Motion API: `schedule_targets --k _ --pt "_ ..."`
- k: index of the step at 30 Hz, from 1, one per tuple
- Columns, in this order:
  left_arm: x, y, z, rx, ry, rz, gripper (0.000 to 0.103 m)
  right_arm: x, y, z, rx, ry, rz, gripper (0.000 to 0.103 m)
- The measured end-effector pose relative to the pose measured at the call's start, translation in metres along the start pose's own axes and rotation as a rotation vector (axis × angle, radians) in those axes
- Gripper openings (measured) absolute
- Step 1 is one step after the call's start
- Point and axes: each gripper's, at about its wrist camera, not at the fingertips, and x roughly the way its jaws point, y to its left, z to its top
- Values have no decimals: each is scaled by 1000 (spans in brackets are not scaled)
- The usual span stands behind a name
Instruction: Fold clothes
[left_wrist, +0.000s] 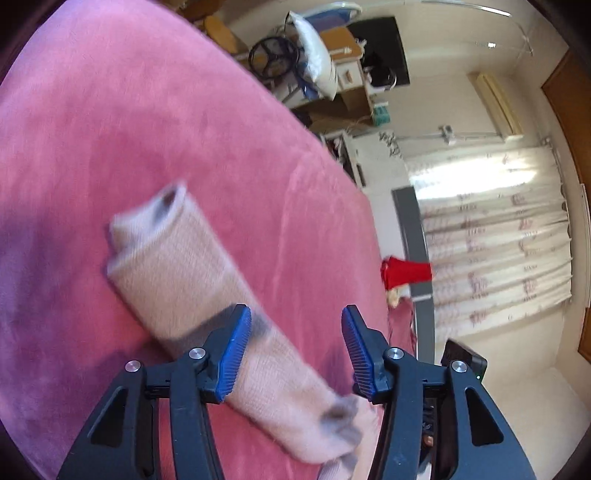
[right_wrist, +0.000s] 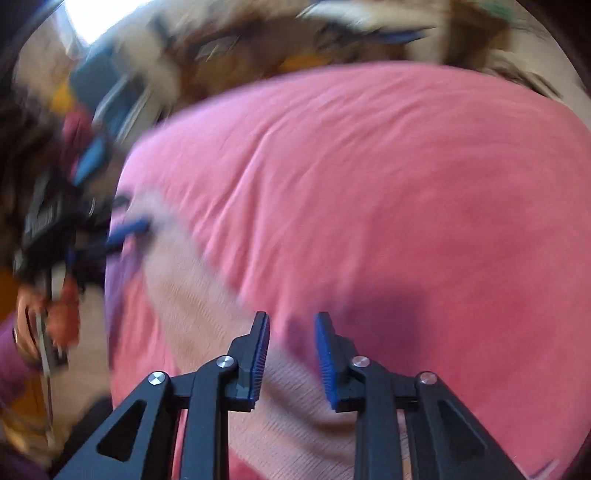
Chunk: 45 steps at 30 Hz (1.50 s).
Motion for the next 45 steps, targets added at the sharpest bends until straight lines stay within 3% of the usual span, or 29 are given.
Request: schedule_targets --k 1,4,5,7,9,11,13,15,18,23,28,31,33,37,41,42,44,45 --pt "-1 1 0 1 -3 -2 53 12 11 2 -79 39 -49 25" --pt "-2 4 -2 2 -14 -6 53 51 25 2 -155 168 -104 25" --pt "-3 5 -2 3 -17 -8 53 56 29 2 -169 165 -143 24" --pt "-4 6 -3 4 -24 -11 53 56 39 3 -191 139 -212 3" --pt "-5 8 -4 6 -30 -14 53 45 44 10 -208 71 -348 3" --pt "-6 10 -5 7 -37 -17 53 21 44 21 -221 -85 -537 3" --pt "-6 11 -5 9 -46 -9 55 -3 29 33 -111 -226 -602 3" --pt "-1 13 0 6 -50 27 55 5 17 40 -79 -240 -645 5" --pt "2 18 2 -20 -44 44 55 20 -6 35 -5 -149 -473 10" --pt "4 14 3 -11 -61 55 60 -34 -19 -8 196 -358 -406 22" --pt "23 11 12 -68 -68 125 78 -30 -12 -89 343 -216 -336 22" --pt "32 6 13 -96 -91 175 85 -40 -18 -130 427 -254 -306 21" --pt "37 4 11 -113 -105 208 86 -50 -24 -161 509 -282 -301 21" --pt "38 8 7 -175 -153 196 86 -70 -43 -221 735 -324 -372 22" --pt "34 12 5 -242 -200 200 86 -59 -71 -242 963 -394 -304 26" --pt "34 13 5 -244 -203 213 84 -53 -74 -238 971 -386 -322 30" --pt "29 12 3 -254 -207 230 68 -49 -63 -216 835 -326 -428 30" --pt "26 12 2 -262 -210 232 64 -58 -59 -216 819 -331 -411 28"
